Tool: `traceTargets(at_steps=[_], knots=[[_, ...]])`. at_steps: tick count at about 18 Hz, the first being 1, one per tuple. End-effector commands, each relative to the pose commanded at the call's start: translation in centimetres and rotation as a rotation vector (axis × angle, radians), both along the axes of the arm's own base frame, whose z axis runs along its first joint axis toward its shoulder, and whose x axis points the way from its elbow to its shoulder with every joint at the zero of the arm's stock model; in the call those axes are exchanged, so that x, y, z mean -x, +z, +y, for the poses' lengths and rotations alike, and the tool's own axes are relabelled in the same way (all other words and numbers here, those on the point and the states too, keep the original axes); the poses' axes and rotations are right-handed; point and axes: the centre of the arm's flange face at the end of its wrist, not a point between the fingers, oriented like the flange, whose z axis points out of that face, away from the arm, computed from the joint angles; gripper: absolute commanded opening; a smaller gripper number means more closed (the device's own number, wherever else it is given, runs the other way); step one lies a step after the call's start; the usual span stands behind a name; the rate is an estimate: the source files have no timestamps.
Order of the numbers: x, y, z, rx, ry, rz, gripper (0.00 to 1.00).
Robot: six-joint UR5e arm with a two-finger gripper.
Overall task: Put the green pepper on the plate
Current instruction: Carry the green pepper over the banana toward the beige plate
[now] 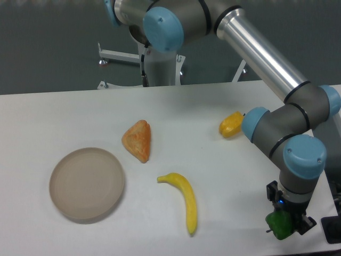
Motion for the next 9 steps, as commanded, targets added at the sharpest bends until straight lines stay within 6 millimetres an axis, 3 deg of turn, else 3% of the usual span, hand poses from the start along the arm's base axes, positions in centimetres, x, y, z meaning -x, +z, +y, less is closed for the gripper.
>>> traceTargets(at_steps=[2, 4, 6, 9], knots=[[-1.7, 0.8, -0.6, 0.002, 0.046, -0.027, 0.34], [-5.2, 1.5, 0.1, -0.003, 0.066, -0.06, 0.34], [-7.6, 2.2, -0.8, -0.01, 0.115, -0.107, 0.34], [-13.1, 3.1, -1.0, -0.01, 0.186, -0.164, 0.34]])
